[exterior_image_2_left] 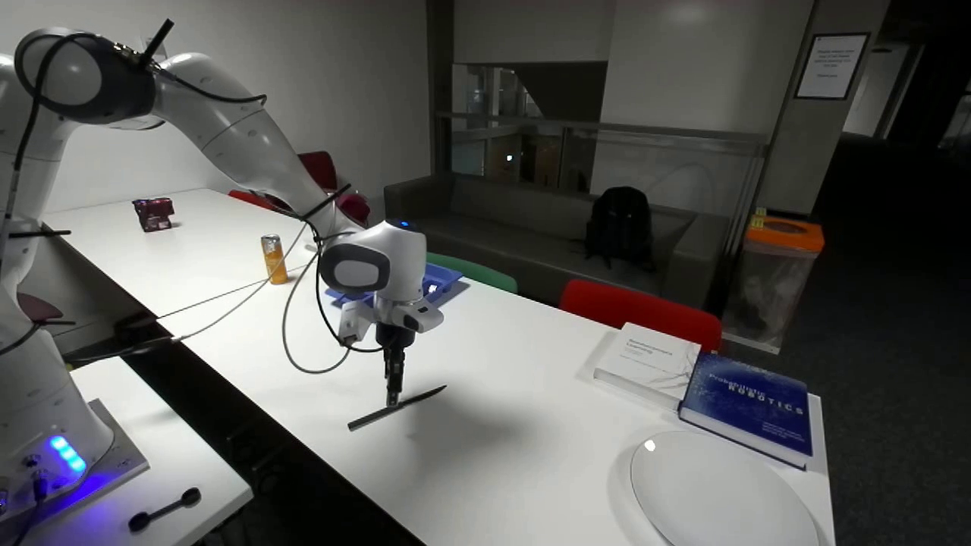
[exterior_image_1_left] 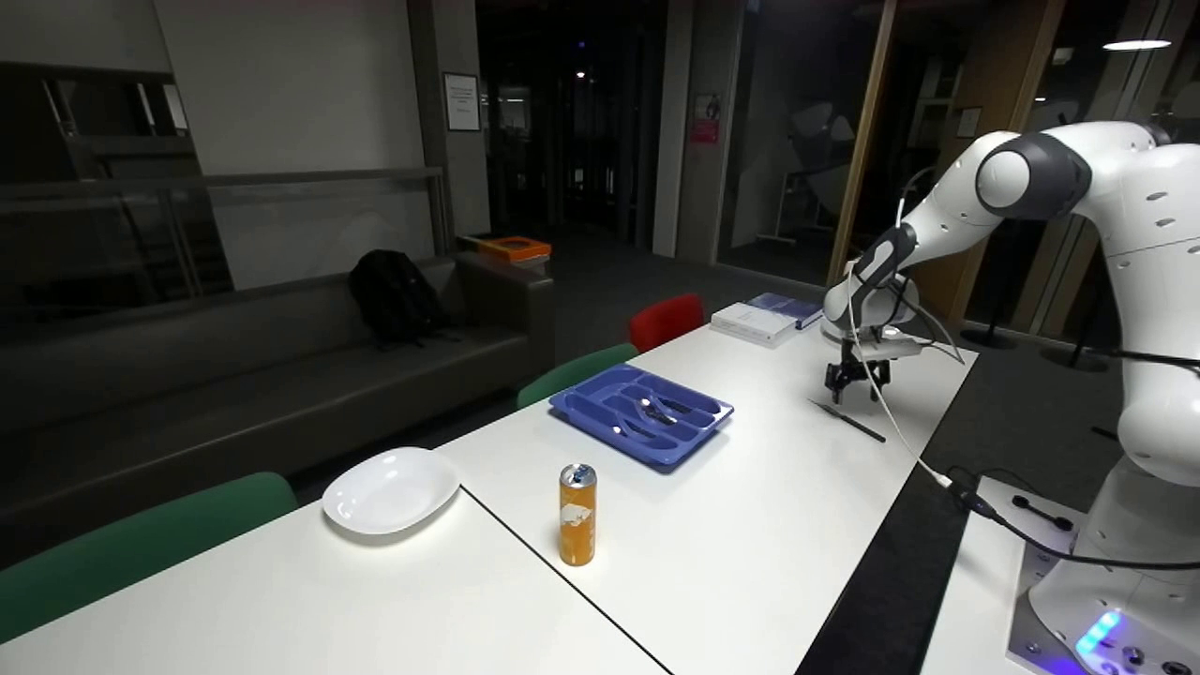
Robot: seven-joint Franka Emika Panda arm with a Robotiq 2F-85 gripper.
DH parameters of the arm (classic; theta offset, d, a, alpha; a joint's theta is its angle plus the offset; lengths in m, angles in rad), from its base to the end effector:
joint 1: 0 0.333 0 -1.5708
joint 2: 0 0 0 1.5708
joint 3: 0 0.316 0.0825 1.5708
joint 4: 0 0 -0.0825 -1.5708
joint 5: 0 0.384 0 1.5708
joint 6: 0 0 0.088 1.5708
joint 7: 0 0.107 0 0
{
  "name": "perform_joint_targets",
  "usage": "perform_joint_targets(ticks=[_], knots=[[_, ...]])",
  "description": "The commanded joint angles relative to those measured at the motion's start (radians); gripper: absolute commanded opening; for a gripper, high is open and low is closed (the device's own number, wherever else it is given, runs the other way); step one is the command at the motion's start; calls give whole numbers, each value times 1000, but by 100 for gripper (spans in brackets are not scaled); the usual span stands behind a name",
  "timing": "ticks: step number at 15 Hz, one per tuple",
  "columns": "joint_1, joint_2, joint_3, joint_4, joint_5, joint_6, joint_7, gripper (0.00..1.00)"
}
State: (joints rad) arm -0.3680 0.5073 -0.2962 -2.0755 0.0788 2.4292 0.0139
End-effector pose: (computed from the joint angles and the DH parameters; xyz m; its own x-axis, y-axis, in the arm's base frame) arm 0.4505 -0.3543 0.1803 0.7449 -0.6554 -0.1246 -0.6477 -0.7553 0.1006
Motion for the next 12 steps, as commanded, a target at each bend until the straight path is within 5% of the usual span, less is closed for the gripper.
perform_joint_targets(ticks=[1,6,11,12], knots=[[-10,11,-5,30,-66,-54,-63,100],[-27,4,26,24,-111,-59,-222,100],[-131,-26,126,-4,49,-31,-439,100],[-67,7,81,9,-14,-26,-339,100]])
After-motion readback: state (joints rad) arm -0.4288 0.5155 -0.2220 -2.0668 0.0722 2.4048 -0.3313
